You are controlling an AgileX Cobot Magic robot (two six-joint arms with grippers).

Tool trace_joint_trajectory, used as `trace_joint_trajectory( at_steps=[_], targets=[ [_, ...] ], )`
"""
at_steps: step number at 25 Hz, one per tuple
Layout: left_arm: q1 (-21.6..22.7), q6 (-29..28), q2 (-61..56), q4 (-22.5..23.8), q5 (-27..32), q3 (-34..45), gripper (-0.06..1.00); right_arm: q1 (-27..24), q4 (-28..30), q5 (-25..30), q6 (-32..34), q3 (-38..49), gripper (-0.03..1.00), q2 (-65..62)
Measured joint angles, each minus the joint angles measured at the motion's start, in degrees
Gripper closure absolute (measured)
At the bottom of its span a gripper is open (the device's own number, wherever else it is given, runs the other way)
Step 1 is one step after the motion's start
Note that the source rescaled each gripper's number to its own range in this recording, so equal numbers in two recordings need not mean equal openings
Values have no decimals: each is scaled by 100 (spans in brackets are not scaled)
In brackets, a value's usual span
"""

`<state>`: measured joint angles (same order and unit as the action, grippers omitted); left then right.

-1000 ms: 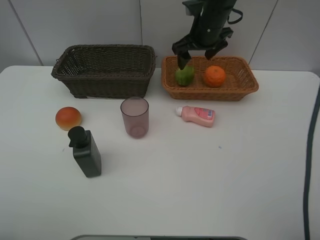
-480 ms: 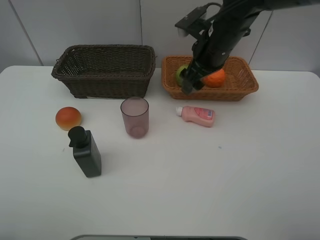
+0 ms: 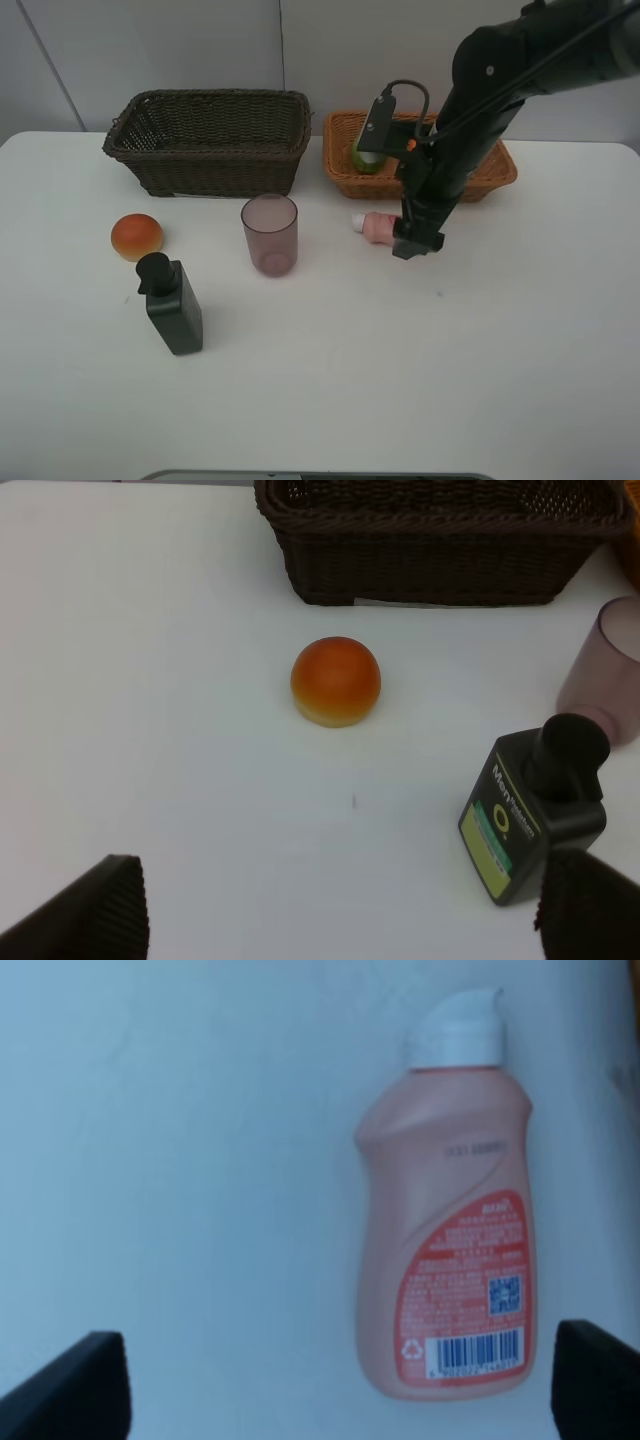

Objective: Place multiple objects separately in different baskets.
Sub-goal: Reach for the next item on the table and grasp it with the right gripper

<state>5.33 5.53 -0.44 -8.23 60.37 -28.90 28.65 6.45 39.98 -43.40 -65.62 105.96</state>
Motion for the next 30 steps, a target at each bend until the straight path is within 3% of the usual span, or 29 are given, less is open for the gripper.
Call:
trace_joint_trajectory(
  at_steps=[5, 23, 30],
  targets=[
    [0, 0, 0, 0, 0, 0, -6, -19, 18, -572, -357, 209, 13, 11],
    [0, 4, 0, 0, 0, 0, -6, -149, 19, -2000, -386, 746, 13, 378],
    [0, 4, 0, 0, 0, 0, -6, -207, 19, -2134, -386, 758, 13, 378]
  ],
)
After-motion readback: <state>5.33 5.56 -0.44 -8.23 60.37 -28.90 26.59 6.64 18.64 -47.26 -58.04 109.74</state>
